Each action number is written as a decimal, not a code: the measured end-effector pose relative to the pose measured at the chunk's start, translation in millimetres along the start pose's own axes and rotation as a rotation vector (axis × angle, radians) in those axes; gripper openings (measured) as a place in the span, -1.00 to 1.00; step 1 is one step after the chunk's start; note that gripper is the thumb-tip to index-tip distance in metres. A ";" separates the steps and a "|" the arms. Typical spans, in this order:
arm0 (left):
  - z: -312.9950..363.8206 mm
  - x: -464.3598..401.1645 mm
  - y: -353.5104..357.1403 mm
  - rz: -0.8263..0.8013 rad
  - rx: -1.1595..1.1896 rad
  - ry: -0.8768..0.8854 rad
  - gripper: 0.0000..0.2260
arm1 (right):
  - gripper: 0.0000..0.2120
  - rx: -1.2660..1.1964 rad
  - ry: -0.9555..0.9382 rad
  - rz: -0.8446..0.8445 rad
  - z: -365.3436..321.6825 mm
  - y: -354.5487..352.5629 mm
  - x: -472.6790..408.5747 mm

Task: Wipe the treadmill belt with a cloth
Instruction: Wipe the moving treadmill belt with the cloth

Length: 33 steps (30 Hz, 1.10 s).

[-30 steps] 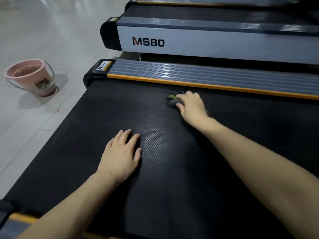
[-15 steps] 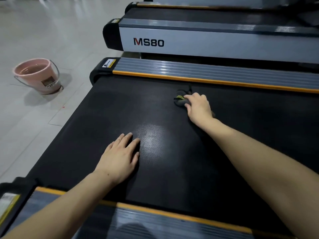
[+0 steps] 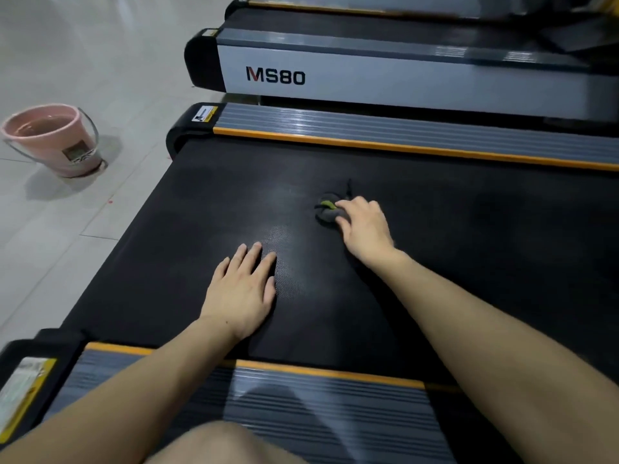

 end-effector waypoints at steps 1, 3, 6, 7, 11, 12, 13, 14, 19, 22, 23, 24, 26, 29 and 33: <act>-0.7 -0.2 -2.9 -0.003 0.006 0.010 -0.50 | -0.71 0.003 0.062 0.005 -0.6 1.5 -3.6; -5.2 0.9 -10.7 -0.005 0.022 0.017 -0.56 | -0.70 -0.007 0.086 -0.003 -9.9 0.6 7.4; -16.5 9.4 -18.5 0.000 0.040 0.017 -0.59 | -0.70 -0.074 -0.053 -0.007 -39.5 -8.0 63.7; -19.9 13.9 -19.3 -0.001 0.040 0.022 -0.59 | -0.69 -0.093 -0.134 -0.031 -54.1 -10.6 86.8; -34.0 34.9 -24.1 0.026 0.065 0.025 -0.61 | -0.68 -0.053 -0.396 -0.125 -89.2 -15.2 138.9; -37.7 40.0 -26.3 0.033 0.072 0.022 -0.61 | -0.68 -0.004 -0.425 -0.103 -87.8 -14.9 131.2; -41.1 45.3 -27.2 0.032 0.069 0.021 -0.61 | -0.68 0.040 -0.408 -0.083 -83.2 -11.1 116.5; -44.5 50.7 -27.0 0.028 0.056 0.021 -0.60 | -0.69 0.072 -0.350 -0.058 -76.6 -6.3 96.0; -60.5 65.0 -33.3 0.041 -0.023 0.043 -0.50 | -0.70 0.132 0.062 -0.065 -53.1 14.0 17.5; -77.3 65.1 -36.9 0.050 -0.033 0.011 -0.45 | -0.73 0.119 -0.089 -0.043 -87.2 8.3 53.7; -83.2 65.2 -37.1 0.055 -0.023 -0.008 -0.42 | -0.72 0.081 -0.189 -0.056 -103.5 7.5 75.8; -87.6 65.1 -36.3 0.059 -0.006 -0.028 -0.41 | -0.70 0.028 -0.282 -0.091 -119.0 8.0 99.1; -92.0 64.0 -36.8 0.073 0.037 -0.069 -0.43 | -0.66 -0.053 -0.415 -0.144 -133.8 10.7 122.8; -92.1 63.0 -37.9 0.107 0.034 -0.085 -0.50 | -0.67 0.000 -0.505 -0.147 -123.4 22.7 92.3; -96.2 68.1 -39.0 0.118 0.030 -0.094 -0.51 | -0.70 0.097 -0.125 -0.052 -86.6 33.8 9.7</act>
Point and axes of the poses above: each hand's wrist, its own x-axis away from the middle knuckle, its own y-axis out of the palm, z = x × y, the point moved 9 cm from there along -x, towards the middle knuckle, and after that the axes turned 1 degree about z, right-handed, at the moved point
